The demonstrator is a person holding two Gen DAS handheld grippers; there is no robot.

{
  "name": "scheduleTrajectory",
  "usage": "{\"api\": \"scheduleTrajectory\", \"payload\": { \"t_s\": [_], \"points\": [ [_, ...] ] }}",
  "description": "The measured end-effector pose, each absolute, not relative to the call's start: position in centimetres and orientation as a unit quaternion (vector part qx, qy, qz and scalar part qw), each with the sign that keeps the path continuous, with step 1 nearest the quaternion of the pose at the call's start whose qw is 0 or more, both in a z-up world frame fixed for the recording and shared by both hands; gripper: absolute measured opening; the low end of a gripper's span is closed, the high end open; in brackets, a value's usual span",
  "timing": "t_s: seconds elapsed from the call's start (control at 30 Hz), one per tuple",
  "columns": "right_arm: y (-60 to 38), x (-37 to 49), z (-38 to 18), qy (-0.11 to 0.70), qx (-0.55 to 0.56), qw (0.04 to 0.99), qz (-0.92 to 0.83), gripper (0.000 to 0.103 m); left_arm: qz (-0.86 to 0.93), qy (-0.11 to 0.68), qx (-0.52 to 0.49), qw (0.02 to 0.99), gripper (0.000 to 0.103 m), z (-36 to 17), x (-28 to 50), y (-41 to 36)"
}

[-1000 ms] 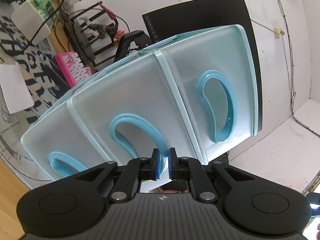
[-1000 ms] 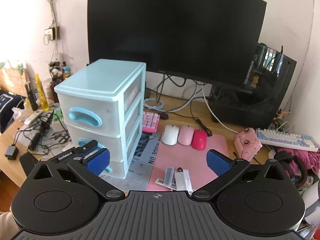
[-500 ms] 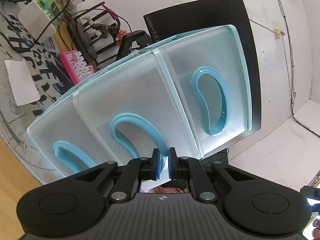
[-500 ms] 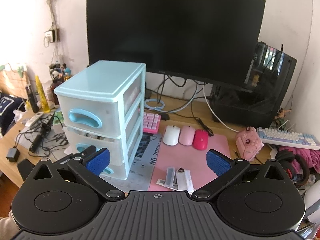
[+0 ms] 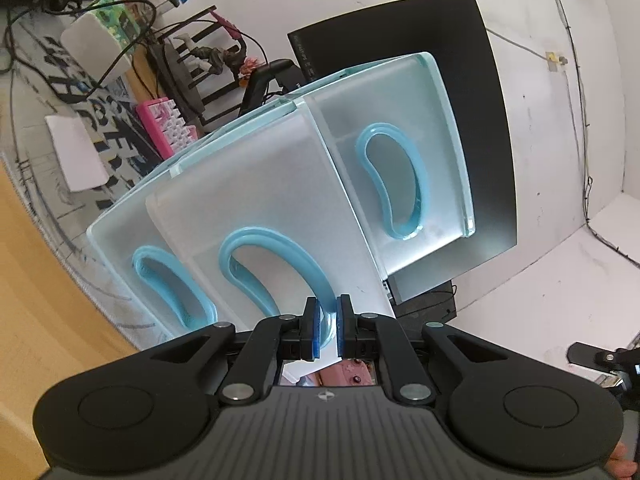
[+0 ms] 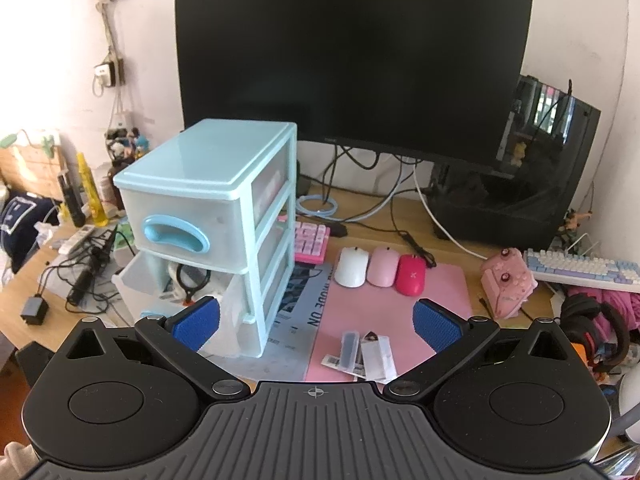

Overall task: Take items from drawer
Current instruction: 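Pull the middle drawer outward with the left tool, then lower the right tool into the open drawer toward the black ring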

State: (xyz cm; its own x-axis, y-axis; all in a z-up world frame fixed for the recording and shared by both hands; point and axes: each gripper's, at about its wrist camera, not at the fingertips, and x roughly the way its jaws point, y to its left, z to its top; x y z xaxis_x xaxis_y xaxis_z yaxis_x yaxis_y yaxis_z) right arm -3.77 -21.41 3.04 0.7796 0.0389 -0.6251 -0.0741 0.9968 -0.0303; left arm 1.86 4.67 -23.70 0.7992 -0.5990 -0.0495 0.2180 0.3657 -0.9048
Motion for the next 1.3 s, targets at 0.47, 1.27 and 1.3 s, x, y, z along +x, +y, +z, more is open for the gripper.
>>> {"api": "scheduleTrajectory", "payload": {
  "t_s": [0.47, 1.27, 1.3],
  "points": [
    [-21.5, -3.9, 2.7, 0.331, -0.026, 0.942, 0.05, 0.103, -0.252, 0.192, -0.501, 0.806, 0.008, -23.5, -1.7, 5.6],
    [-20.7, -3.7, 2.2, 0.335, -0.036, 0.936, 0.101, 0.103, -0.23, 0.209, -0.499, 0.809, 0.008, -23.8, -7.2, 5.9],
    [-20.7, -3.7, 2.2, 0.335, -0.036, 0.936, 0.103, 0.103, -0.23, 0.209, -0.499, 0.809, 0.008, -23.7, -7.2, 5.9]
  ]
}}
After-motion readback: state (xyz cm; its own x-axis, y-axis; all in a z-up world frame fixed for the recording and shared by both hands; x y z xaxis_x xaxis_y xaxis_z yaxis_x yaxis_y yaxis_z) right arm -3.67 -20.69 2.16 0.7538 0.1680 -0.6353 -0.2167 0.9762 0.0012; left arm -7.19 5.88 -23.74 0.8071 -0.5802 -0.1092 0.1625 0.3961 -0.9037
